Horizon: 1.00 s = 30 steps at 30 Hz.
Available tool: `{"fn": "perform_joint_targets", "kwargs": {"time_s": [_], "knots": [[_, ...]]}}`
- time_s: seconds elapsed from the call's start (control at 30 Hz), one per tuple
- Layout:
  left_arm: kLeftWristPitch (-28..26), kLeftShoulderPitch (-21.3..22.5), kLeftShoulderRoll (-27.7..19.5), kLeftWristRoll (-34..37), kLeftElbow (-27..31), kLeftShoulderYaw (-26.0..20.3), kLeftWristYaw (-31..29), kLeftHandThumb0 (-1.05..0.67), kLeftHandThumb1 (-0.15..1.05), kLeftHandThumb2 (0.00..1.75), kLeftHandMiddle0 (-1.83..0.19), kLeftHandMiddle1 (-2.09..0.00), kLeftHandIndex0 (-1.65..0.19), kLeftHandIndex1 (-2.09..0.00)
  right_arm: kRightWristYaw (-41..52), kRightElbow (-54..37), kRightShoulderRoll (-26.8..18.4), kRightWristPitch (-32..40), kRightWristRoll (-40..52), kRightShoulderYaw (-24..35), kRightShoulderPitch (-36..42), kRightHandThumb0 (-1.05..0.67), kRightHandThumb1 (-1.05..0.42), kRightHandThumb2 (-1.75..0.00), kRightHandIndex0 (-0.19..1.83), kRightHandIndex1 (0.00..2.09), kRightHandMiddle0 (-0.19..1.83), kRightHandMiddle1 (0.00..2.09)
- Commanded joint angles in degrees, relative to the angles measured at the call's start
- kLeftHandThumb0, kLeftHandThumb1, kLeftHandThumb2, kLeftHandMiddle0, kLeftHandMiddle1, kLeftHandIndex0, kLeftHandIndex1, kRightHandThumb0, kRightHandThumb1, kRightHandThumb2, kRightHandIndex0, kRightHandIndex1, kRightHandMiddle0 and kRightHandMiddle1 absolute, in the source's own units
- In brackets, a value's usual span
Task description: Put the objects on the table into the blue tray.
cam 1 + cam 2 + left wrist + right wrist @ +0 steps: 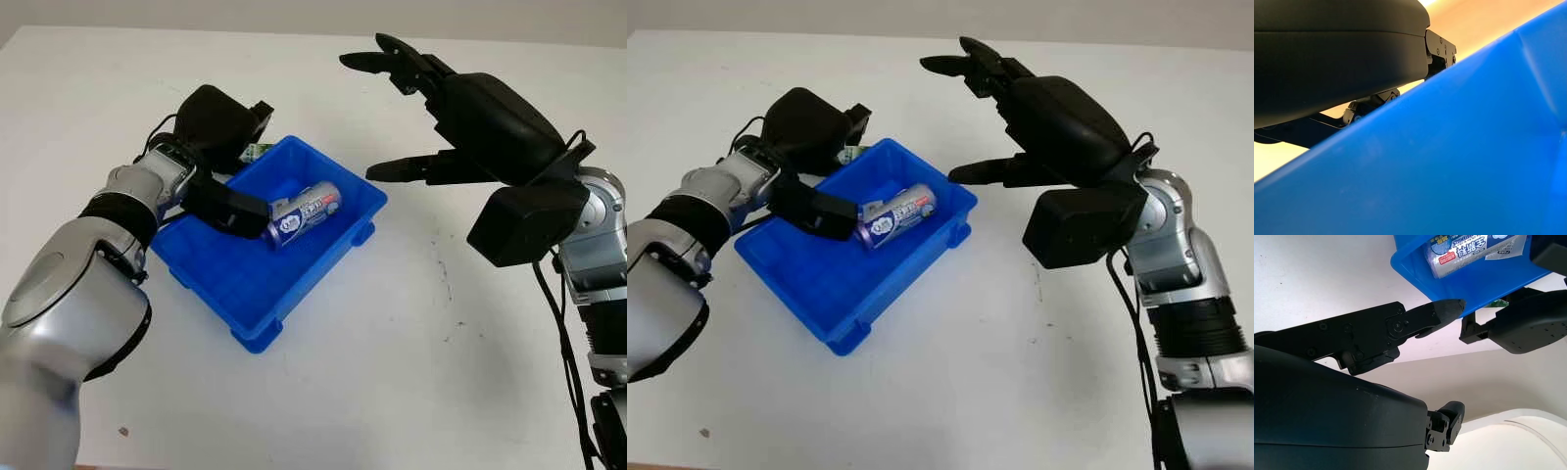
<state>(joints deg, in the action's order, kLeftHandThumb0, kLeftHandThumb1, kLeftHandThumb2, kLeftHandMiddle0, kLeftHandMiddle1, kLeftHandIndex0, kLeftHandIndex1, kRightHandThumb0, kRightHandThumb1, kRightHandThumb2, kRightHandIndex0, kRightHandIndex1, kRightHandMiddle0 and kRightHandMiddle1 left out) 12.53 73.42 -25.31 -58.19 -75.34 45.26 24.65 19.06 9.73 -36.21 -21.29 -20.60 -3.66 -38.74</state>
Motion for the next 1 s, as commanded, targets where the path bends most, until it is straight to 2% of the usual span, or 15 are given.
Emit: {"fn": "perform_joint_targets", "kwargs": {"time_s": [0.0,0.07,0.1,0.13,0.2,0.23,0.4,0.47,0.63,0.7,0.73,0.77,0.83,0.87,0.97], "knots": [[0.4,2.3,-1.1,0.5,0.3,-0.5,0.5,-0.45,1.05,0.15,-0.61,-2.09,-0.21,-1.86,-0.1,-0.2,0.3,-0.1,0.4,-0.1,-0.7,-0.53,-1.03,-0.05,0.02,0.07,-0.19,0.59],[0.4,2.6,-1.3,0.7,0.4,-1.1,0.3,-0.43,1.05,0.11,-0.6,-2.09,-0.3,-1.62,0.1,-0.3,0.3,0.1,0.6,-0.1,-0.7,-0.53,-1.03,-0.05,0.01,0.07,-0.19,0.58],[0.2,2.8,-1.4,0.6,0.3,-1.1,0.4,-0.42,1.05,0.09,-0.59,-2.09,-0.32,-1.59,0.1,0.0,0.3,-0.1,0.7,-0.1,-0.8,-0.53,-1.03,-0.05,0.01,0.07,-0.19,0.58],[0.0,3.0,-1.5,0.4,0.3,-1.0,0.5,-0.43,1.05,0.1,-0.59,-2.09,-0.32,-1.61,0.1,0.1,0.3,-0.2,0.8,-0.1,-0.9,-0.53,-1.03,-0.06,0.01,0.07,-0.19,0.58],[-0.6,3.3,-1.8,0.3,0.4,-1.2,0.7,-0.44,1.05,0.15,-0.57,-2.09,-0.24,-1.81,0.3,0.3,0.3,-0.3,1.0,-0.2,-1.0,-0.53,-1.04,-0.06,0.01,0.06,-0.19,0.57],[-1.1,3.4,-1.8,0.7,0.5,-1.6,0.8,-0.45,1.05,0.16,-0.59,-2.09,-0.22,-1.82,0.2,0.4,0.4,-0.2,0.9,-0.2,-1.0,-0.53,-1.04,-0.06,0.01,0.06,-0.19,0.57],[-1.1,4.1,-2.8,3.1,0.6,-4.3,0.5,-0.46,1.05,0.2,-0.46,-2.09,-0.19,-1.72,-0.1,1.0,0.4,-0.7,0.6,-0.5,-1.4,-0.53,-1.03,-0.05,0.01,0.07,-0.19,0.58],[-0.6,4.3,-3.3,4.6,0.7,-5.8,1.1,-0.45,1.05,0.15,-0.47,-2.09,-0.21,-1.69,0.1,1.2,0.5,-0.6,0.8,-0.5,-1.5,-0.53,-1.03,-0.05,0.01,0.06,-0.19,0.57],[-0.8,5.5,-4.6,6.4,1.4,-7.8,0.1,-0.46,1.05,0.18,-0.47,-2.09,-0.21,-1.67,0.3,1.3,0.6,-0.3,0.6,-0.7,-1.7,-0.54,-1.04,-0.06,0.0,0.06,-0.19,0.55],[-0.4,5.7,-4.9,7.9,1.9,-9.4,0.0,-0.47,1.05,0.17,-0.56,-2.09,-0.17,-1.96,0.3,1.3,0.5,-0.3,0.3,-0.8,-1.8,-0.53,-1.04,-0.05,0.0,0.06,-0.19,0.55],[0.0,5.7,-5.0,9.1,2.1,-10.6,-0.6,-0.46,1.05,0.15,-0.59,-2.09,-0.17,-2.02,0.2,1.3,0.3,-0.4,-0.1,-0.9,-1.8,-0.54,-1.04,-0.06,0.0,0.06,-0.19,0.55],[0.1,5.9,-5.2,10.4,2.4,-11.8,-1.8,-0.47,1.05,0.17,-0.58,-2.09,-0.16,-1.98,0.1,1.3,0.3,-0.4,-0.3,-0.9,-1.8,-0.54,-1.04,-0.06,0.0,0.06,-0.19,0.55],[-0.4,6.4,-5.3,12.9,3.3,-14.0,-5.3,-0.5,1.05,0.24,-0.51,-2.09,-0.17,-1.73,0.1,1.5,0.4,-0.6,-0.2,-0.9,-1.8,-0.54,-1.04,-0.05,0.0,0.06,-0.19,0.55],[0.1,6.5,-5.7,14.1,4.0,-15.1,-6.7,-0.5,1.05,0.23,-0.51,-2.03,-0.2,-1.68,0.1,1.4,0.4,-0.5,-0.1,-0.9,-1.7,-0.53,-1.04,-0.05,0.0,0.06,-0.19,0.55],[1.7,6.4,-6.9,17.3,6.3,-18.0,-10.3,-0.47,1.05,0.21,-0.61,-1.91,-0.3,-1.74,0.2,1.2,0.5,-0.2,0.1,-0.9,-1.6,-0.53,-1.04,-0.05,0.0,0.06,-0.19,0.55]]}}
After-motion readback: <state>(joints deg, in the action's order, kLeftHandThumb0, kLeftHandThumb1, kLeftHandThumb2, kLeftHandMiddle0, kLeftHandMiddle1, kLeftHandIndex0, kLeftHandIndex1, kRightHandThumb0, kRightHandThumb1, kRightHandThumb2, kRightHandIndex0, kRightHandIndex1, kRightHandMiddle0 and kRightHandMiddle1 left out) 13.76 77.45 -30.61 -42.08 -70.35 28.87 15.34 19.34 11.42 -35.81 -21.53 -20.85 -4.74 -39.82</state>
